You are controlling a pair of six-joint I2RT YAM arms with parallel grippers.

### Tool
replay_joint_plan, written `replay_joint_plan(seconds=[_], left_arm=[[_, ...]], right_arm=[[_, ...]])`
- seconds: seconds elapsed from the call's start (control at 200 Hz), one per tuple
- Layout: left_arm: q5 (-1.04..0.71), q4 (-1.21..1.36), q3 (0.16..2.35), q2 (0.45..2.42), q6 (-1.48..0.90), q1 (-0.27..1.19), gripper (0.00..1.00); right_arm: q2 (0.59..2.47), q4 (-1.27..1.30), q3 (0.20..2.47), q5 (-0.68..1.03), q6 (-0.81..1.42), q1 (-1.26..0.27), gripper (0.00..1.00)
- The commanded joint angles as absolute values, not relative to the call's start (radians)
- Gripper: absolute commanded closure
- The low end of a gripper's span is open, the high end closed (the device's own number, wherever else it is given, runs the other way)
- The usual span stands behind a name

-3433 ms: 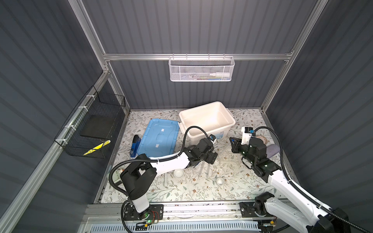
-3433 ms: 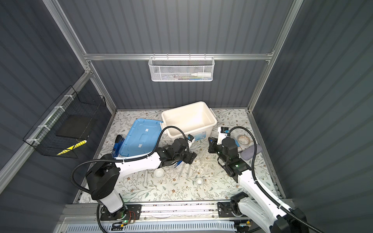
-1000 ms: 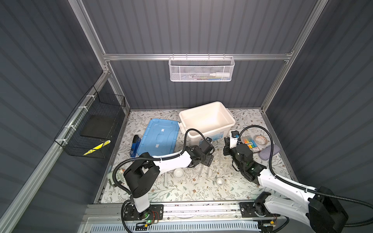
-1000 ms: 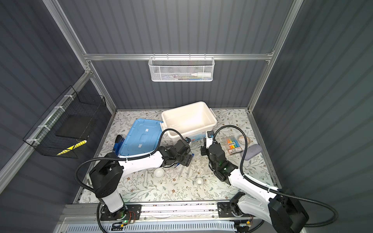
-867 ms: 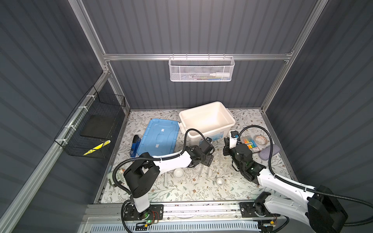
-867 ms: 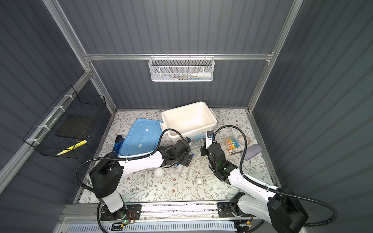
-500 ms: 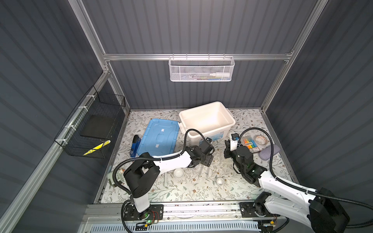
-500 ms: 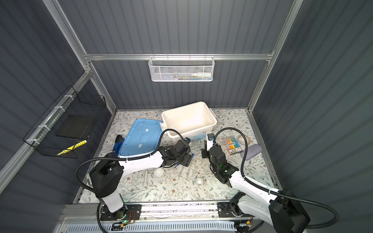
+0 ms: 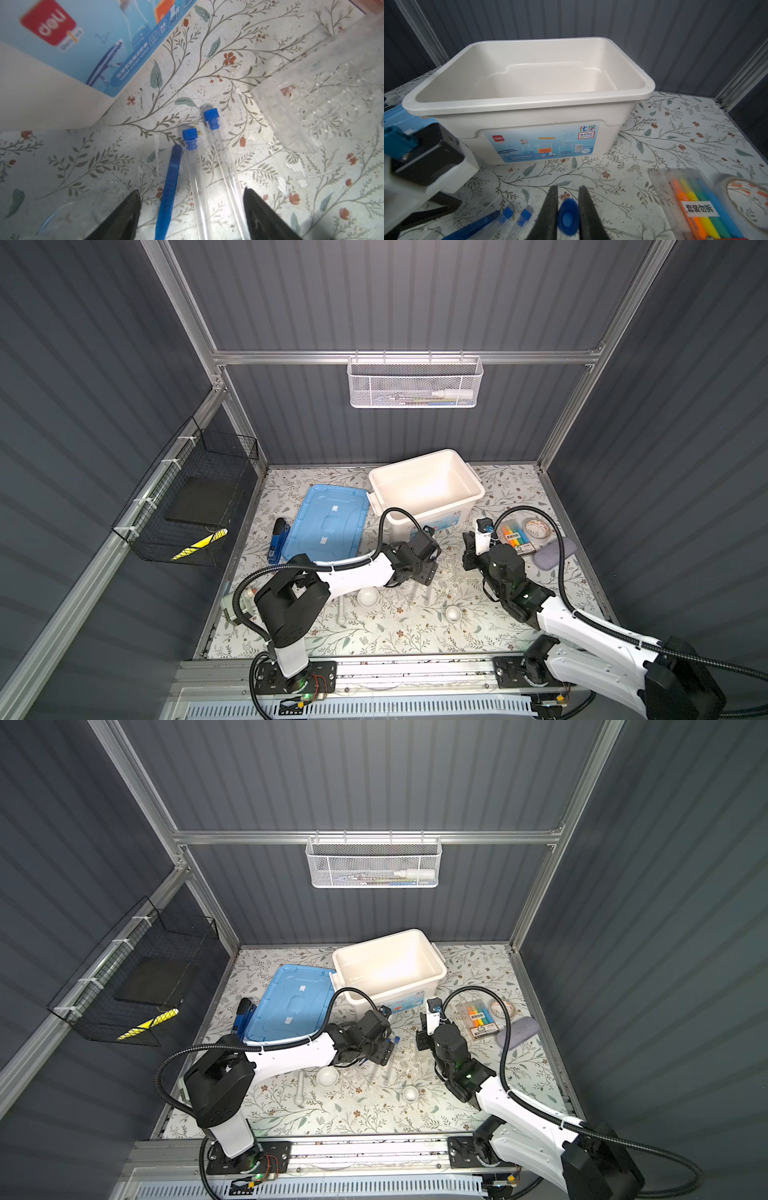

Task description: Organize the chemistry lab equipment

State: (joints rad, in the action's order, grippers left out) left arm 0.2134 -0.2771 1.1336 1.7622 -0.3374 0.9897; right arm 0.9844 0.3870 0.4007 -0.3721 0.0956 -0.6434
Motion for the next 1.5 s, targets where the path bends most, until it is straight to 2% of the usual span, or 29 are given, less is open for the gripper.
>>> replay_joint_plan(seconds=[0.0,0.67,1.136,1.256,1.491], left_arm=[[0.210,-0.283,1.124,1.764,-0.352,0.997,0.21],[0.204,-0.292,1.120,1.764,-0.364,0.997,0.22],[0.200,-0.314,1.117,1.769,-0.363,0.999,0.25],[0.200,-0.327,1.110,1.764,-0.361,0.997,0.30],[0.185,-0.344,1.099,1.764,-0.349,1.001,0.39]], right_arm=[[0.973,0.363,0.385,-0.365,0.087,-0.650,0.83],[0.976,0.356,0.393,-0.357,0.072,-0.655,0.80],[0.957,0.348,0.410,-0.376,0.066,-0.655,0.68],[0.937,0.341,0.407,-0.391,0.070,-0.654,0.63],[0.893,0.326,0.402,-0.425,0.087,-0.651,0.43]])
